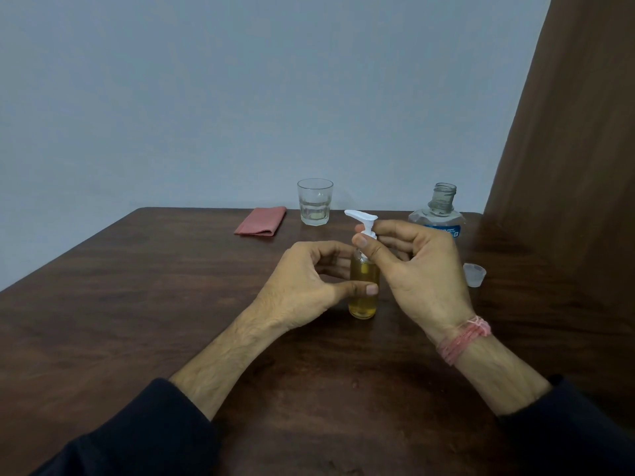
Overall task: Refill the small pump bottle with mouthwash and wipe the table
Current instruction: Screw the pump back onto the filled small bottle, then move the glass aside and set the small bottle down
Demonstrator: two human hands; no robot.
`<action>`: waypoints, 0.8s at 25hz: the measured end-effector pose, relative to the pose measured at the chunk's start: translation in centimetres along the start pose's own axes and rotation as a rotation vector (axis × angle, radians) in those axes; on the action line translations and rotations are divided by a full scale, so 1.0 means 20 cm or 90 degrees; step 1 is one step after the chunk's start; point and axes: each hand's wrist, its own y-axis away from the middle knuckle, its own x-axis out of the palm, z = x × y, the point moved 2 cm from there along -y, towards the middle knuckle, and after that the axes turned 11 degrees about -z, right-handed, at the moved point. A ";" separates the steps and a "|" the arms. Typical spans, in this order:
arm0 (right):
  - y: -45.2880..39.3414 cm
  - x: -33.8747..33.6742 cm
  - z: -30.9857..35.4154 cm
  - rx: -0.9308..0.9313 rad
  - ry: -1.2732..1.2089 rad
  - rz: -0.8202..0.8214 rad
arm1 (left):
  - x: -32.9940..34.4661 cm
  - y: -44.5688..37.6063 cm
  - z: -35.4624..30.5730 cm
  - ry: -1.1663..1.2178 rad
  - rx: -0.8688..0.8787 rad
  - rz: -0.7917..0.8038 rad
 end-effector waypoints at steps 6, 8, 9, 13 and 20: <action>0.02 -0.02 0.03 -0.012 0.019 -0.051 | 0.04 0.03 -0.01 -0.018 -0.012 -0.043; 0.03 -0.02 0.03 -0.042 0.082 -0.060 | 0.04 0.03 -0.01 -0.004 -0.022 -0.025; 0.03 -0.02 0.03 -0.060 0.106 -0.057 | 0.03 0.03 -0.01 -0.005 -0.018 -0.018; 0.04 -0.01 0.03 -0.228 0.235 -0.023 | -0.02 0.00 0.02 -0.021 -0.020 0.039; 0.01 0.02 -0.04 -0.294 0.214 -0.071 | -0.16 -0.23 0.22 0.015 -0.155 -0.092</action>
